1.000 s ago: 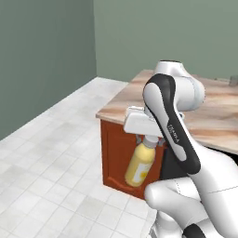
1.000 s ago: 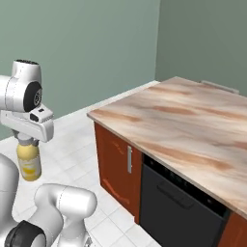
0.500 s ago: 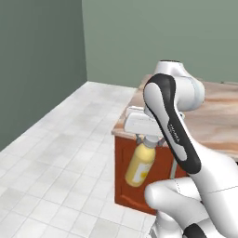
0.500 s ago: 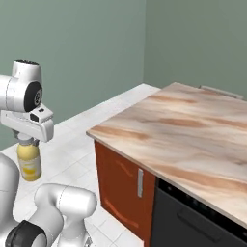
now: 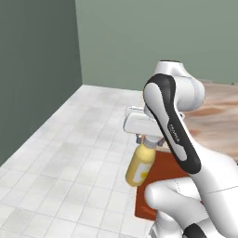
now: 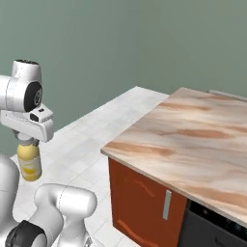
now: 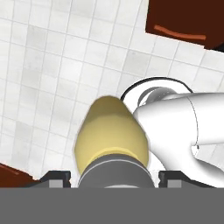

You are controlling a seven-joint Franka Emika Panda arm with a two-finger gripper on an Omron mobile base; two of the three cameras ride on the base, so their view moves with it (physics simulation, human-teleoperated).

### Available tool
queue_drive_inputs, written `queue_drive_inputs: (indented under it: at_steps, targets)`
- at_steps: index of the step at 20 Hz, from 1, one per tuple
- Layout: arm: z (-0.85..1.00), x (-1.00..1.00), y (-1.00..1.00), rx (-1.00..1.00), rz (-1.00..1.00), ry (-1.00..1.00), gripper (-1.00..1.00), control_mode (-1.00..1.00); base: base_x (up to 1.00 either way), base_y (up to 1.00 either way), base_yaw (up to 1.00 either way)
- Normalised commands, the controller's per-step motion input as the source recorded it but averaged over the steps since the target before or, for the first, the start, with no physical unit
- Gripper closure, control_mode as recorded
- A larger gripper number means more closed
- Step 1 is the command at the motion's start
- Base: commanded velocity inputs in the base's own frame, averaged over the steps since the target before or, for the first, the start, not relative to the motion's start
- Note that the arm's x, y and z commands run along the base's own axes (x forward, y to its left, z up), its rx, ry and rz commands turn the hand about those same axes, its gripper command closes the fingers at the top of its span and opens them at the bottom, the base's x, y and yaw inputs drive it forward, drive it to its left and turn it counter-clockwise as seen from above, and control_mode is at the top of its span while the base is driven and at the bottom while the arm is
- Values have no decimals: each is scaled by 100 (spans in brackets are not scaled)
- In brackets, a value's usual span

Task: There is a wine glass and glass cup on the dining counter. Place the wine bottle next to the wine glass and the juice bottle next to the glass cup.

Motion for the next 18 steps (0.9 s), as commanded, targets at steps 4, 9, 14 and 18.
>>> queue_drive_inputs:
  at_steps: [4,9,14,18]
  targets:
    - [0,0,0,0,0,0,100,100,63,57,-22]
    - [0,0,0,0,0,0,100,100,64,53,-26]
    - [0,0,0,0,0,0,100,100,68,48,-28]
    - [0,0,0,0,0,0,100,100,77,43,-28]
